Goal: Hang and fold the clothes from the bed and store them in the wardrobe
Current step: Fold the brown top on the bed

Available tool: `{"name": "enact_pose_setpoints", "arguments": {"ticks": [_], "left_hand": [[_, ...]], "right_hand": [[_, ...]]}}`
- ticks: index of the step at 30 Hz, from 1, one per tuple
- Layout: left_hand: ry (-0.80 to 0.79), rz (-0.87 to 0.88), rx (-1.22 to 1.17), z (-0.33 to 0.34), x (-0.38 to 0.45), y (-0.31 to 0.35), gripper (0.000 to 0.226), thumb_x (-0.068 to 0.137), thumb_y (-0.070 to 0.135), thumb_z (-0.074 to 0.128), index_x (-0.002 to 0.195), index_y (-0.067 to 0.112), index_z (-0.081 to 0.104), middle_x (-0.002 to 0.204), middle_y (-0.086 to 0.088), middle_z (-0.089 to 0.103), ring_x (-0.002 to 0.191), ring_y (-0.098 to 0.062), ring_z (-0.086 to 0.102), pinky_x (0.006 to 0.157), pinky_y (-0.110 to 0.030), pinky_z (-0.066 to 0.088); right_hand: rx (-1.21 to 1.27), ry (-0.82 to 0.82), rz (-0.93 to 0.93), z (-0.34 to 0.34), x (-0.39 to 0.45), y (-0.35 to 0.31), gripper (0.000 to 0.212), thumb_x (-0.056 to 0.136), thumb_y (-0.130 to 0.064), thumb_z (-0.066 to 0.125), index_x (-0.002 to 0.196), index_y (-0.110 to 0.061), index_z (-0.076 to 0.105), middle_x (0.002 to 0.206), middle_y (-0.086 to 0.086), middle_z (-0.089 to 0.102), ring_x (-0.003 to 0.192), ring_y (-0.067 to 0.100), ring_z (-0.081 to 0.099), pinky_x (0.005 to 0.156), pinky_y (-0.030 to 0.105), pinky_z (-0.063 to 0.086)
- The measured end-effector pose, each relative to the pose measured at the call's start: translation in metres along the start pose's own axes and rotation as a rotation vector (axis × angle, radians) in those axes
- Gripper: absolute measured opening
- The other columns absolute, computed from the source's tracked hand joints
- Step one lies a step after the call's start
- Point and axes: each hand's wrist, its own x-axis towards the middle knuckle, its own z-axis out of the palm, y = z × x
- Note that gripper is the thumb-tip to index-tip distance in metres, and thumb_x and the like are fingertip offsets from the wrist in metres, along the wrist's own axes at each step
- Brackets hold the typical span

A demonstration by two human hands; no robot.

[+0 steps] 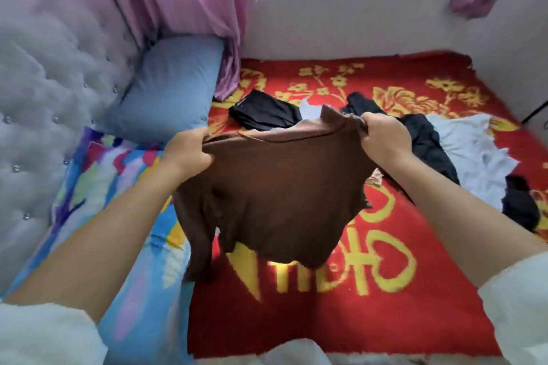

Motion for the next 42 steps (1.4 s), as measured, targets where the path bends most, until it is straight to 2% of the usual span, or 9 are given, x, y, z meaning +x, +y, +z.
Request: {"name": "enact_pose_setpoints", "arguments": {"ticks": [3, 7, 13, 18, 21, 26, 33, 36, 42], "left_hand": [[0.272, -0.148, -0.187, -0.029, -0.022, 0.042, 0.025, 0.074, 0.010, 0.048, 0.090, -0.006, 0.058, 0.097, -0.031, 0.057, 0.094, -0.042, 0.053, 0.070, -0.037, 0.033], [0.336, -0.155, -0.420, -0.036, -0.085, 0.088, 0.034, 0.067, 0.014, 0.040, 0.091, -0.001, 0.058, 0.095, -0.025, 0.058, 0.096, -0.038, 0.054, 0.075, -0.034, 0.037], [-0.077, -0.136, -0.274, -0.032, -0.166, 0.108, 0.033, 0.077, -0.014, 0.042, 0.101, -0.001, 0.059, 0.110, -0.028, 0.058, 0.109, -0.038, 0.051, 0.086, -0.033, 0.039], [-0.684, -0.304, 0.008, -0.037, -0.216, 0.125, 0.042, 0.076, -0.012, 0.047, 0.099, 0.020, 0.062, 0.098, -0.009, 0.057, 0.089, -0.025, 0.052, 0.063, -0.022, 0.043], [-0.794, -0.322, 0.079, -0.039, -0.229, 0.142, 0.038, 0.076, -0.010, 0.045, 0.090, 0.022, 0.060, 0.090, -0.006, 0.057, 0.084, -0.024, 0.054, 0.059, -0.024, 0.046], [-0.752, -0.327, 0.069, -0.041, -0.222, 0.152, 0.039, 0.079, -0.009, 0.043, 0.100, 0.020, 0.057, 0.101, -0.008, 0.051, 0.093, -0.024, 0.050, 0.062, -0.024, 0.046], [-0.438, -0.186, -0.204, -0.002, -0.193, 0.110, 0.051, 0.081, -0.014, 0.043, 0.117, 0.018, 0.060, 0.102, -0.007, 0.056, 0.096, -0.019, 0.048, 0.077, -0.021, 0.033], [-0.432, -0.195, -0.322, 0.031, -0.177, 0.087, 0.048, 0.080, -0.017, 0.043, 0.111, 0.015, 0.061, 0.095, -0.007, 0.057, 0.093, -0.020, 0.050, 0.071, -0.024, 0.037], [-0.564, -0.365, -0.624, 0.101, -0.115, 0.037, 0.052, 0.058, -0.006, 0.051, 0.104, 0.017, 0.060, 0.056, 0.019, 0.065, 0.068, -0.006, 0.059, 0.062, -0.015, 0.046]], "right_hand": [[0.267, 0.138, 0.010, -0.038, -0.020, -0.002, 0.021, 0.094, -0.010, 0.045, 0.099, 0.004, 0.060, 0.096, 0.025, 0.062, 0.091, 0.035, 0.055, 0.063, 0.028, 0.023], [0.685, 0.149, -0.025, -0.080, -0.071, 0.009, 0.020, 0.094, -0.004, 0.044, 0.104, 0.005, 0.059, 0.093, 0.016, 0.061, 0.084, 0.018, 0.047, 0.063, 0.021, 0.026], [0.351, -0.326, -0.311, -0.107, -0.139, 0.069, 0.017, 0.093, -0.008, 0.050, 0.104, -0.006, 0.063, 0.097, 0.009, 0.061, 0.094, 0.015, 0.053, 0.069, 0.022, 0.030], [-0.208, -0.903, -0.291, -0.129, -0.180, 0.086, 0.028, 0.097, -0.036, 0.041, 0.100, -0.014, 0.057, 0.096, 0.008, 0.055, 0.085, 0.015, 0.047, 0.060, 0.021, 0.033], [-0.407, -1.094, -0.270, -0.136, -0.191, 0.078, 0.045, 0.095, -0.043, 0.041, 0.124, -0.011, 0.054, 0.118, 0.007, 0.058, 0.098, 0.017, 0.053, 0.069, 0.021, 0.037], [-0.507, -1.080, -0.269, -0.136, -0.180, 0.079, 0.055, 0.094, -0.049, 0.038, 0.128, -0.008, 0.051, 0.128, 0.009, 0.055, 0.114, 0.024, 0.053, 0.085, 0.024, 0.038], [-0.396, -0.822, -0.293, -0.090, -0.147, 0.104, 0.045, 0.099, -0.038, 0.035, 0.108, 0.001, 0.057, 0.105, 0.020, 0.057, 0.097, 0.029, 0.053, 0.063, 0.027, 0.025], [-0.339, -0.721, -0.301, -0.055, -0.137, 0.108, 0.041, 0.100, -0.032, 0.036, 0.117, -0.001, 0.055, 0.117, 0.021, 0.059, 0.110, 0.032, 0.053, 0.078, 0.028, 0.031], [-0.343, -0.887, -0.179, 0.049, -0.089, 0.112, 0.039, 0.099, -0.037, 0.033, 0.114, -0.010, 0.056, 0.117, 0.013, 0.059, 0.110, 0.029, 0.053, 0.084, 0.031, 0.040]]}}
